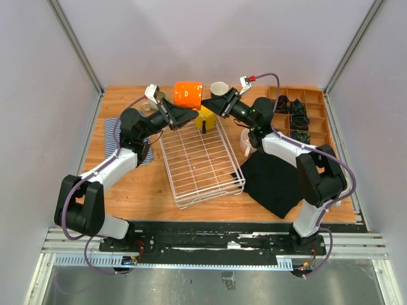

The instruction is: Load the cups into the dish rack

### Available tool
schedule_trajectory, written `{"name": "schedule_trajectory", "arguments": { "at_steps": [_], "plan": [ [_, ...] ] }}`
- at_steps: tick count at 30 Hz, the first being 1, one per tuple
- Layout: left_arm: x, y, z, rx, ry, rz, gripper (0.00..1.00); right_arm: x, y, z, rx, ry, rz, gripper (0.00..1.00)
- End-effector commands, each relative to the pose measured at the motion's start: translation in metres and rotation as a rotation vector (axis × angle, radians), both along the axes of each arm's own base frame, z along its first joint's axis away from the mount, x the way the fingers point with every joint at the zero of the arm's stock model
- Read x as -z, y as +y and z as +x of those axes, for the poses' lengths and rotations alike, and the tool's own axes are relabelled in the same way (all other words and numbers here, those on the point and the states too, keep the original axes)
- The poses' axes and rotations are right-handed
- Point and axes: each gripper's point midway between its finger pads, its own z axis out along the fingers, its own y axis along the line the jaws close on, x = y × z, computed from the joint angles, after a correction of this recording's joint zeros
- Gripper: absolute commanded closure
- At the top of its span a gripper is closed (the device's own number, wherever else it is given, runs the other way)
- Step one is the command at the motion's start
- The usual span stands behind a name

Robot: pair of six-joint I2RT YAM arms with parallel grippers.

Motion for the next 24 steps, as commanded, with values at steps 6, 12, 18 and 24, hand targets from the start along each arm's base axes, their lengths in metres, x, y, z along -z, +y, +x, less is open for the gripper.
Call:
{"name": "schedule_trajectory", "arguments": {
  "at_steps": [6,12,18,24],
  "plan": [
    [0.015,0.020,0.031,-0.213,-0.097,0.363,1.00,0.039,-0.090,0.009,0.208,0.053,-0.157,0.51],
    [0.060,0.055,0.060,-0.407,0.006,0.654,1.00,0.049,-0.130,0.006,0.305,0.032,-0.393,0.51],
    [0.090,0.069,0.077,-0.468,0.062,0.877,1.00,0.046,-0.149,0.007,0.347,0.031,-0.592,0.51],
    [0.115,0.063,0.091,-0.478,0.099,1.018,1.00,0.041,-0.154,0.008,0.351,0.015,-0.657,0.49]
  ]
}}
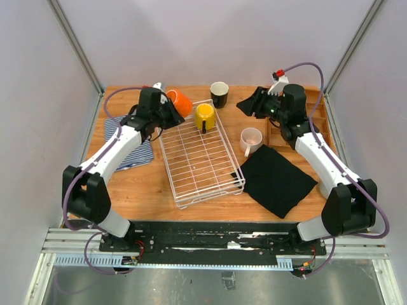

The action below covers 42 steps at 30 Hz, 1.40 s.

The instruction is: Load the cups into the dish rack

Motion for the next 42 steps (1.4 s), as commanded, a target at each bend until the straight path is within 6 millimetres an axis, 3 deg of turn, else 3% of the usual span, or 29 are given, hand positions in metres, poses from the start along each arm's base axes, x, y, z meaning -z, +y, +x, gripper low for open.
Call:
{"name": "schedule_trajectory", "arguments": {
  "at_steps": [1,6,14,42],
  "plan": [
    [-0.002,0.002,0.017,-0.028,-0.037,0.172,0.99,0.015,-0.014,-0.003,0.014,0.027,-0.113,0.49],
    [0.022,-0.001,0.027,-0.045,0.035,0.331,0.99,0.017,-0.015,-0.006,0.014,0.022,-0.123,0.49],
    [0.051,0.009,0.029,-0.090,0.120,0.425,1.00,0.016,-0.018,-0.006,0.016,0.012,-0.136,0.49],
    [0.112,-0.005,0.049,0.013,0.171,0.491,1.00,0.028,-0.027,-0.005,0.019,0.039,-0.136,0.49]
  ]
}}
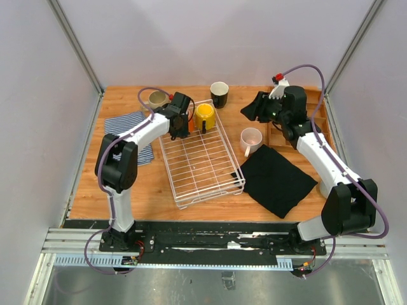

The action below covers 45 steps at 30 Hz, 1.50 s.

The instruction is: Load the cups into the dish rack

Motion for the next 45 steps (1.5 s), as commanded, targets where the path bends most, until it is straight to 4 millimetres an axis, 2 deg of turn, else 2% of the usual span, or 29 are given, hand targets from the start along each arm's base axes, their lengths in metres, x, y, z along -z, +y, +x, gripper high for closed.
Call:
{"name": "schedule_trajectory", "arguments": {
  "at_steps": [1,8,13,17,20,25,32,36,41,45],
  "plan": [
    [-0.022,-0.014,0.030,0.035,-0.109,-0.031,1.00,0.001,-0.008,-0.002,0.004,-0.009,-0.013,0.49],
    [-0.013,-0.020,0.036,0.053,-0.100,-0.034,1.00,-0.001,-0.012,-0.002,0.012,-0.013,-0.011,0.48],
    [-0.011,-0.017,0.040,0.045,-0.111,-0.015,0.99,-0.002,-0.013,-0.001,0.014,-0.014,-0.012,0.46],
    [-0.010,-0.013,0.043,0.040,-0.119,0.006,0.87,-0.002,-0.013,-0.001,0.013,-0.013,-0.011,0.46],
    [-0.010,-0.012,0.042,0.033,-0.117,0.013,0.84,-0.002,-0.013,0.000,0.012,-0.011,-0.009,0.46],
    [-0.012,-0.009,0.039,0.006,-0.122,0.002,0.87,-0.002,-0.012,0.001,0.009,-0.006,-0.003,0.46],
    [-0.012,-0.012,0.035,0.004,-0.112,-0.021,0.62,-0.003,-0.009,0.002,0.000,-0.002,0.006,0.46],
    [-0.017,-0.012,0.032,-0.004,-0.122,-0.038,0.53,-0.002,-0.008,0.002,-0.002,0.001,0.012,0.46],
    [-0.027,-0.010,0.029,-0.016,-0.144,-0.051,0.53,-0.002,-0.007,0.002,-0.005,0.004,0.017,0.46],
    [-0.035,-0.010,0.028,-0.028,-0.153,-0.067,0.58,-0.001,-0.006,0.001,-0.006,0.010,0.022,0.46]
  ]
}}
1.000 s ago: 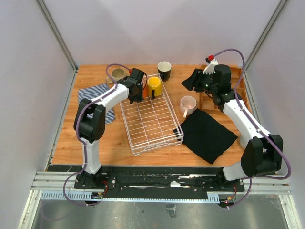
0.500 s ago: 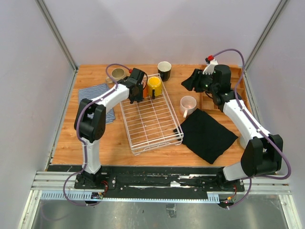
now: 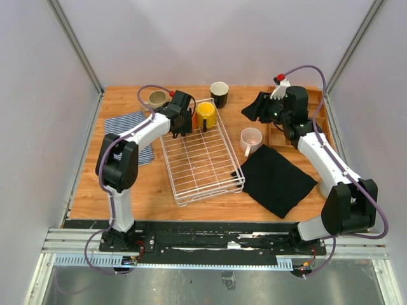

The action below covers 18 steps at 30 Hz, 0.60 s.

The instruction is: Load the cups into the dish rack

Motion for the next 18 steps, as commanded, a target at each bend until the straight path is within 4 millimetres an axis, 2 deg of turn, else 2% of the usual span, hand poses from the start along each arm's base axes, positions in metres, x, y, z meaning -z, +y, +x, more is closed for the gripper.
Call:
{"name": "schedule_trajectory", "arguments": {
  "at_steps": [1,18],
  "plan": [
    [-0.034,-0.002,0.007,-0.029,-0.084,-0.057,0.59,-0.003,-0.001,0.002,-0.004,-0.004,0.013,0.46],
    [-0.036,-0.016,0.009,-0.039,-0.069,-0.135,0.59,-0.002,0.000,-0.001,-0.007,0.000,0.017,0.46]
  ]
}}
